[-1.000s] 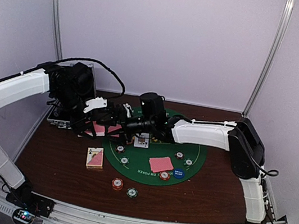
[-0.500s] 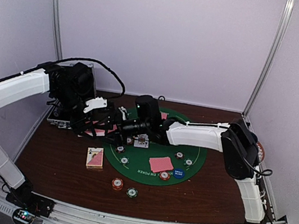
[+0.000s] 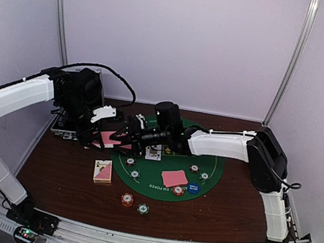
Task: Distribute texas hold em gaming equipment
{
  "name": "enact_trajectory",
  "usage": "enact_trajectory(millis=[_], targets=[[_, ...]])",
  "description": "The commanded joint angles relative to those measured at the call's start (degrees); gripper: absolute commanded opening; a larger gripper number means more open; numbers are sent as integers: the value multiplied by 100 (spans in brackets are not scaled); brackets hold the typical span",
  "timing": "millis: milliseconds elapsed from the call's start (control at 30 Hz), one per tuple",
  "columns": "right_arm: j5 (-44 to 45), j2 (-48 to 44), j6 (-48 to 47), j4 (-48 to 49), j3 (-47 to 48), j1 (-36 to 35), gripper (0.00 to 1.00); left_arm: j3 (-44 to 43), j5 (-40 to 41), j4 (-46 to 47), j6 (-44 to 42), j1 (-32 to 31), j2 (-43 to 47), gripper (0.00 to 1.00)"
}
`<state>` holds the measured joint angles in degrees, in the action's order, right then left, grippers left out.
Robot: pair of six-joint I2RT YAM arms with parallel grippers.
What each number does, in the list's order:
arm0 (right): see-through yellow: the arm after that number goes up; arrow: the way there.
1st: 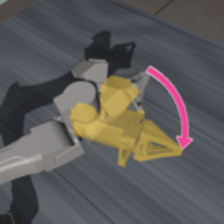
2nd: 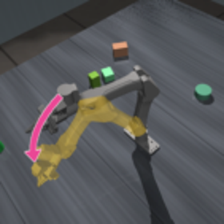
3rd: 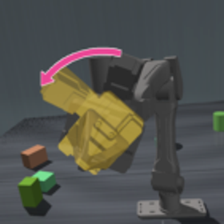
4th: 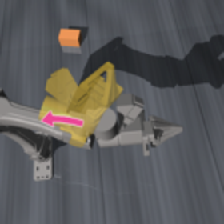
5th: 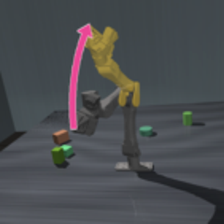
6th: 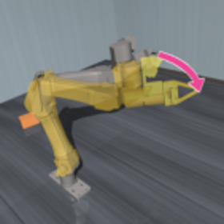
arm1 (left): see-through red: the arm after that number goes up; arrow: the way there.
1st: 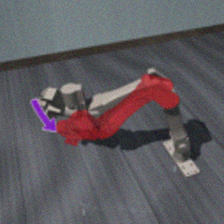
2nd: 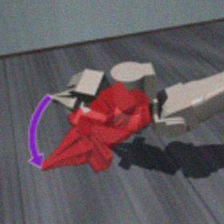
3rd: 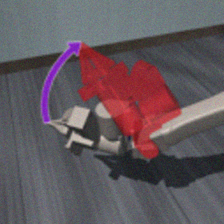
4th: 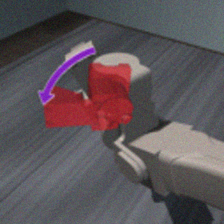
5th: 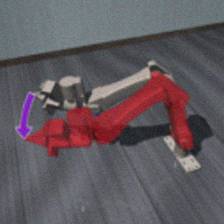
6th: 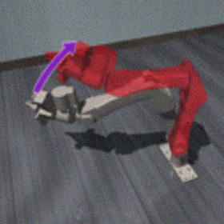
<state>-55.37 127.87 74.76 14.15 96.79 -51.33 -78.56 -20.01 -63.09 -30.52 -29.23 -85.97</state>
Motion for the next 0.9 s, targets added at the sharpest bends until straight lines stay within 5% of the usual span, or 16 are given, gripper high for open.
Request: enact_trajectory(millis=[0, 600, 667, 733, 867], targets=[[-17, -278, -163, -281, -199, 112, 43, -162, -91, 69, -31, 41, 53, 0], [-92, -963, -47, -103, -545, 517, 6, -72, -3, 75, -50, 41, 56, 0], [-103, -960, -107, -214, -511, 504, 20, -80, -8, 76, -50, 41, 57, 0], [-91, -925, -273, -492, -448, 472, 50, -93, -34, 77, -48, 41, 49, 0], [-49, -857, -412, -640, -475, 387, 64, -106, -45, 76, -50, 41, 52, 0]])
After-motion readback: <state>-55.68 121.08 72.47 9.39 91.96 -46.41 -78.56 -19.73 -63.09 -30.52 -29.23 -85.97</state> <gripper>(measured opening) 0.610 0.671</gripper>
